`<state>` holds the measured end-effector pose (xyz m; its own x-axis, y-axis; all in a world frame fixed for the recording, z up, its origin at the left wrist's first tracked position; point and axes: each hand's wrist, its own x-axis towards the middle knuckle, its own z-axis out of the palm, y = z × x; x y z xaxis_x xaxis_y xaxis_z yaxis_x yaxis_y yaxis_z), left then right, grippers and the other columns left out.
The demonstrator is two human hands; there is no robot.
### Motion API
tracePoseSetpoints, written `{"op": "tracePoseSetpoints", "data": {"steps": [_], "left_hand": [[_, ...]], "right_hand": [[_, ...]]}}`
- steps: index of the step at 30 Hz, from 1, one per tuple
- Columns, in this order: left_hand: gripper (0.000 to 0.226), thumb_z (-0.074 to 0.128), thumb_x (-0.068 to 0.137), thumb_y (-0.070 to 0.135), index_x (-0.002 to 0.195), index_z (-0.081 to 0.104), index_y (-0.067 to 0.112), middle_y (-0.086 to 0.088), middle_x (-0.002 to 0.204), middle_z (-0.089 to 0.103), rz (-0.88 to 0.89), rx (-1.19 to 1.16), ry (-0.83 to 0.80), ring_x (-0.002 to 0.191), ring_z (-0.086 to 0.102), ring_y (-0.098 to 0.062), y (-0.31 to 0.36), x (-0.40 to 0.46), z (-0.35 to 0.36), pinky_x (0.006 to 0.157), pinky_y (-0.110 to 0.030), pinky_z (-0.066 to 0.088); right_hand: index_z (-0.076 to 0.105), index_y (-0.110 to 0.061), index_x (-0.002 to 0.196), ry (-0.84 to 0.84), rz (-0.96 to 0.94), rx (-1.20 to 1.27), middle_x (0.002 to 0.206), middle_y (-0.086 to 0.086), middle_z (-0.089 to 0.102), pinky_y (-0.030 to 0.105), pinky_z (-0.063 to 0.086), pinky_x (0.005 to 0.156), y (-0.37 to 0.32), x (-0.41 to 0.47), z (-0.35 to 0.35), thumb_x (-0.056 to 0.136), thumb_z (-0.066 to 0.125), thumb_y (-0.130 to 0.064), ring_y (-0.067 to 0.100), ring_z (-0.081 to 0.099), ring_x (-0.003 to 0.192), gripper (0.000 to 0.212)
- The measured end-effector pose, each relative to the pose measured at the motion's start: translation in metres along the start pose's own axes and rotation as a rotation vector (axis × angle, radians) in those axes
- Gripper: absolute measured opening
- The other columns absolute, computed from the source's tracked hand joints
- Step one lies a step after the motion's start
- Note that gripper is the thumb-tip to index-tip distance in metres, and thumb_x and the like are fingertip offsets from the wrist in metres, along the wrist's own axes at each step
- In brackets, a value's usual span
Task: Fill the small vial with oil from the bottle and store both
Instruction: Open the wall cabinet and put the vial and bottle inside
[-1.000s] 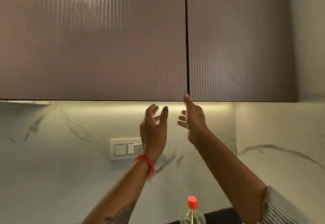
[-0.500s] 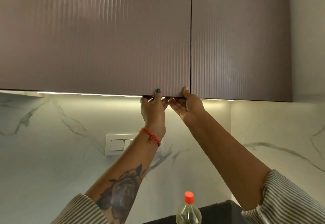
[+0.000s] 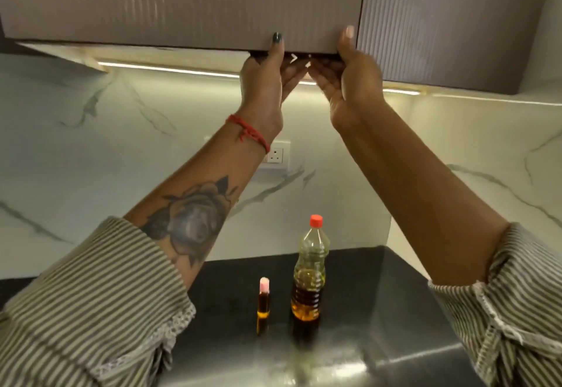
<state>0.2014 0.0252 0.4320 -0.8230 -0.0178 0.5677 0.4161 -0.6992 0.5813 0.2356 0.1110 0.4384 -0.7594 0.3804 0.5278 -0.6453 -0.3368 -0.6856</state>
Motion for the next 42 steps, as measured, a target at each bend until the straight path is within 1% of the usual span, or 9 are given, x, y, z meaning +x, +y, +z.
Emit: {"op": "tracePoseSetpoints", "data": {"steps": [3, 7, 12, 15, 25, 30, 36, 38, 42], "left_hand": [[0.024, 0.05, 0.094, 0.02, 0.107, 0.052, -0.001, -0.013, 0.086, 0.066, -0.02, -0.001, -0.02, 0.07, 0.07, -0.018, 0.015, -0.02, 0.0, 0.067, -0.027, 0.059], [0.019, 0.048, 0.095, 0.018, 0.092, 0.054, 0.0, -0.015, 0.084, 0.066, -0.041, -0.007, -0.032, 0.066, 0.07, -0.019, 0.041, -0.047, 0.003, 0.069, -0.029, 0.059], [0.021, 0.044, 0.097, 0.017, 0.091, 0.055, 0.0, -0.014, 0.077, 0.07, -0.051, -0.001, -0.074, 0.071, 0.07, -0.021, 0.066, -0.074, -0.001, 0.073, -0.03, 0.058], [0.02, 0.045, 0.096, 0.017, 0.091, 0.055, 0.0, -0.014, 0.076, 0.071, -0.047, -0.022, -0.092, 0.073, 0.07, -0.023, 0.079, -0.087, -0.004, 0.076, -0.032, 0.057], [0.019, 0.042, 0.097, 0.017, 0.093, 0.055, 0.004, -0.011, 0.073, 0.072, -0.1, -0.11, -0.205, 0.076, 0.07, -0.023, 0.138, -0.127, -0.027, 0.081, -0.033, 0.055], [0.019, 0.041, 0.097, 0.017, 0.095, 0.056, 0.005, -0.01, 0.074, 0.072, -0.157, -0.175, -0.276, 0.092, 0.066, -0.022, 0.171, -0.142, -0.043, 0.076, -0.031, 0.057], [0.021, 0.041, 0.097, 0.018, 0.095, 0.056, 0.004, -0.01, 0.073, 0.072, -0.213, -0.229, -0.316, 0.08, 0.072, -0.021, 0.203, -0.158, -0.061, 0.074, -0.029, 0.057], [0.021, 0.041, 0.097, 0.018, 0.096, 0.056, 0.003, -0.01, 0.073, 0.072, -0.221, -0.238, -0.314, 0.072, 0.071, -0.02, 0.213, -0.163, -0.066, 0.072, -0.029, 0.057], [0.022, 0.041, 0.097, 0.02, 0.098, 0.057, 0.004, -0.009, 0.076, 0.073, -0.219, -0.234, -0.32, 0.073, 0.071, -0.02, 0.232, -0.17, -0.079, 0.072, -0.028, 0.057]], "right_hand": [[0.053, 0.001, 0.109, 0.032, -0.056, -0.049, 0.101, 0.019, 0.067, 0.034, 0.058, 0.078, -0.008, -0.018, 0.003, 0.092, 0.053, -0.031, 0.025, 0.069, 0.087, 0.037], [0.05, -0.004, 0.095, 0.08, -0.125, -0.117, 0.095, 0.017, 0.067, 0.036, 0.058, 0.079, -0.02, -0.048, 0.015, 0.091, 0.056, -0.031, 0.023, 0.069, 0.084, 0.028], [0.042, -0.019, 0.076, 0.111, -0.194, -0.166, 0.095, 0.016, 0.064, 0.041, 0.055, 0.085, -0.032, -0.088, 0.029, 0.091, 0.055, -0.031, 0.026, 0.065, 0.089, 0.023], [0.04, -0.021, 0.074, 0.125, -0.242, -0.226, 0.094, 0.017, 0.063, 0.042, 0.054, 0.086, -0.039, -0.108, 0.038, 0.09, 0.056, -0.03, 0.028, 0.063, 0.089, 0.025], [0.037, -0.027, 0.073, 0.224, -0.424, -0.317, 0.093, 0.015, 0.062, 0.037, 0.056, 0.084, -0.053, -0.177, 0.087, 0.09, 0.056, -0.033, 0.025, 0.063, 0.087, 0.026], [0.038, -0.028, 0.074, 0.266, -0.506, -0.33, 0.092, 0.012, 0.061, 0.036, 0.056, 0.083, -0.056, -0.211, 0.118, 0.089, 0.056, -0.034, 0.024, 0.063, 0.087, 0.025], [0.039, -0.027, 0.073, 0.288, -0.57, -0.365, 0.088, 0.013, 0.062, 0.038, 0.057, 0.081, -0.058, -0.245, 0.148, 0.088, 0.058, -0.035, 0.025, 0.063, 0.085, 0.026], [0.039, -0.028, 0.073, 0.295, -0.593, -0.388, 0.084, 0.01, 0.061, 0.038, 0.057, 0.08, -0.059, -0.253, 0.157, 0.087, 0.059, -0.035, 0.024, 0.063, 0.083, 0.025], [0.039, -0.026, 0.071, 0.266, -0.649, -0.406, 0.072, 0.001, 0.054, 0.035, 0.058, 0.075, -0.058, -0.269, 0.173, 0.087, 0.06, -0.031, 0.02, 0.061, 0.073, 0.027]]}}
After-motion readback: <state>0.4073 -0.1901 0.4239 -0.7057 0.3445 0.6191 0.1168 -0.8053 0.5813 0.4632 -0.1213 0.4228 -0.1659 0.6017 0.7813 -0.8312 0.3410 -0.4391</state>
